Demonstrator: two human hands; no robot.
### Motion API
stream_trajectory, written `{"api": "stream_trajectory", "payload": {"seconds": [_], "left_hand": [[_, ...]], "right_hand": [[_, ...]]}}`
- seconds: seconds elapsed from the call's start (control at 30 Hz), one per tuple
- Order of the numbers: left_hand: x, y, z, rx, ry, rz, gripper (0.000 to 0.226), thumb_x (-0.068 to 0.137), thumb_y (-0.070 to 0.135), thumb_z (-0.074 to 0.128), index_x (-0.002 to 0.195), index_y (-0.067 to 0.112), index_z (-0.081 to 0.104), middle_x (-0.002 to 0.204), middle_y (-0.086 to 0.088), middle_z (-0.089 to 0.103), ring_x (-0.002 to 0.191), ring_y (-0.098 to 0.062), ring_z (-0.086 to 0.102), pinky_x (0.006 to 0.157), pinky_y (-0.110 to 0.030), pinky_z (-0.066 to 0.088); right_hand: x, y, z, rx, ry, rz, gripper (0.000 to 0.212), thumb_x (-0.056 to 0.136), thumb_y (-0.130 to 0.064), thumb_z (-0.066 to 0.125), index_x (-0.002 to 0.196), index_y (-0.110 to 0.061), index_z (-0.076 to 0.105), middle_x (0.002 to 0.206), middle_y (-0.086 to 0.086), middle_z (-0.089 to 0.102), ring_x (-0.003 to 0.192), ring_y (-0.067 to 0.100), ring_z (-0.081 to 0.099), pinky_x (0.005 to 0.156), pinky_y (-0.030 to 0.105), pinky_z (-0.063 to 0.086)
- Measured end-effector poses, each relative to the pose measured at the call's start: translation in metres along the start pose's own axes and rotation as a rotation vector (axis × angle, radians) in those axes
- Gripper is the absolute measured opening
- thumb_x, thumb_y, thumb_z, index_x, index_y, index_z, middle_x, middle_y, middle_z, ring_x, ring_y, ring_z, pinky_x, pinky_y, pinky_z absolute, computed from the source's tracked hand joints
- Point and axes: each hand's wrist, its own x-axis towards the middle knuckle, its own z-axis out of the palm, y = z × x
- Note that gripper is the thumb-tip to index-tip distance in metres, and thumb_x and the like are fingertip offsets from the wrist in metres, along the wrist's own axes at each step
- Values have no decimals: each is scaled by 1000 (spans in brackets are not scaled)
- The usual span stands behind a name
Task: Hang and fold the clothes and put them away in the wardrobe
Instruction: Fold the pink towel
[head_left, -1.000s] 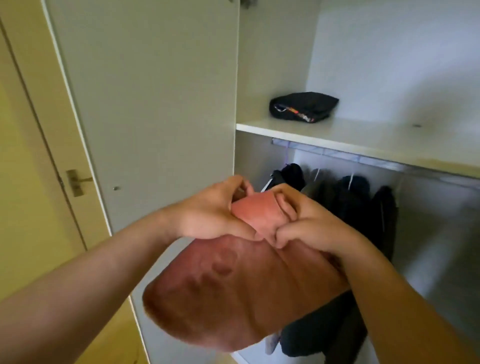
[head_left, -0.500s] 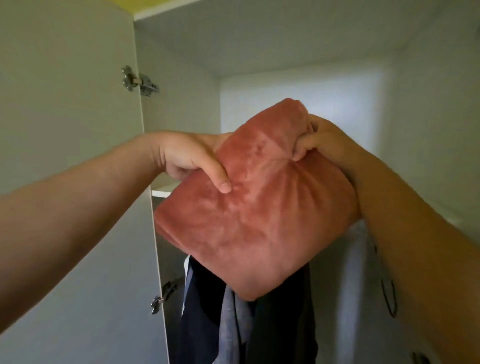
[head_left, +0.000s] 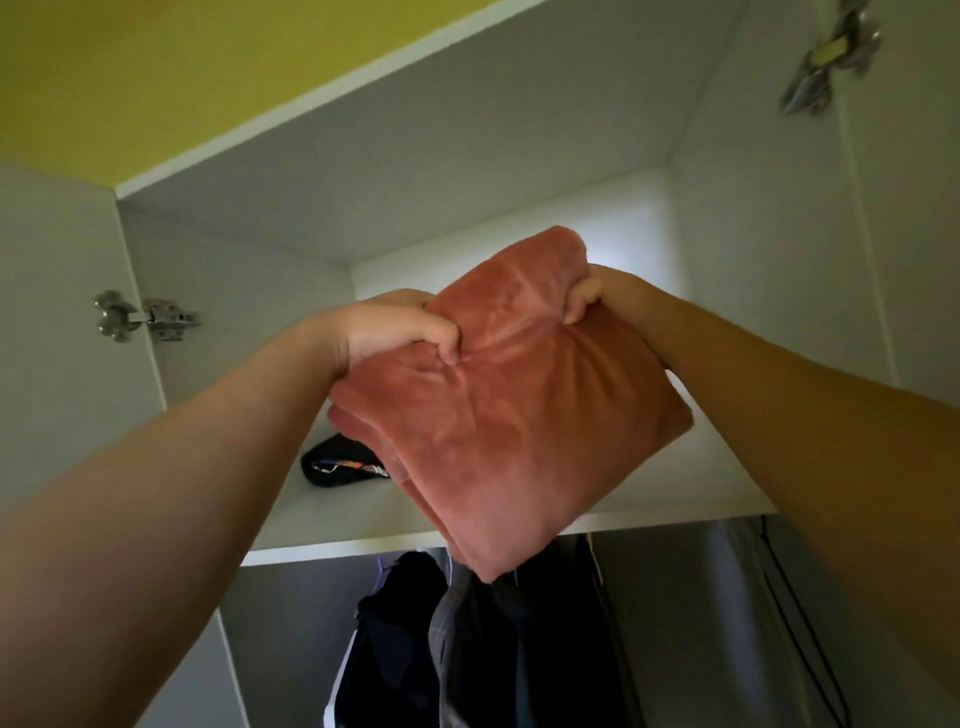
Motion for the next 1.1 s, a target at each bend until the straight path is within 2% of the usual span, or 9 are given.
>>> {"api": "stream_trajectory", "payload": {"seconds": [0.17,0.27,0.33,0.47,0.57,0.73,0.87,1.0,1.1], "left_hand": [[55,-15,-16,466,364,266,51,47,36,71,98,34,70,86,19,70,77,-5,64,63,-19,45],[91,-45,-5,744,569,566,45,66,43,66,108,27,63,97,8,66,92,-20,60,77,-30,46],[107,-81,16,818,645,638,52,72,39,65,121,22,58,111,2,62,105,-26,52,88,-39,46],[124,-159,79,997,190,556,72,79,23,69,147,18,43,140,-3,50,127,-26,44,105,-41,41],[131,-182,94,604,-135,243,77,65,30,71,139,34,49,131,7,55,123,-18,54,100,-36,51],[159,-187,55,184,-55,212,77,61,28,77,135,37,55,126,13,61,118,-11,58,99,-31,51],[169,-208,58,457,-219,230,76,70,35,82,139,38,49,125,16,58,112,-10,57,96,-27,47],[191,-217,63,791,-146,284,41,85,45,67,123,40,52,117,8,66,101,-17,62,86,-32,50],[211,-228,73,950,-129,225,56,99,37,53,151,36,33,151,2,49,126,-27,55,100,-40,47]], "right_hand": [[34,-4,0,-279,153,-96,73,55,15,79,117,-19,60,106,4,70,95,19,68,82,34,60],[54,10,4,-221,115,-129,17,84,-23,75,100,-21,69,92,-3,68,87,15,65,70,24,58],[59,41,9,-330,152,-125,28,94,-39,62,113,-22,74,107,2,73,102,18,69,80,29,57],[46,121,1,-1148,71,122,87,81,-32,67,158,-29,24,151,2,48,129,25,53,97,26,41],[49,160,10,-1239,-57,396,59,88,-33,63,142,-21,43,131,7,60,109,26,61,79,26,42],[66,141,20,-1146,128,190,57,72,-48,63,120,-19,57,143,-10,49,121,15,54,90,34,49],[87,143,39,-1317,-57,259,86,68,-61,80,135,-23,43,119,-5,62,107,22,62,89,37,53],[121,149,57,-1750,-133,311,57,74,-70,71,100,-19,69,86,-4,69,85,20,66,80,37,57],[145,162,71,-1902,-116,384,40,88,-57,66,110,-24,65,89,-7,59,99,23,61,87,39,48]]}}
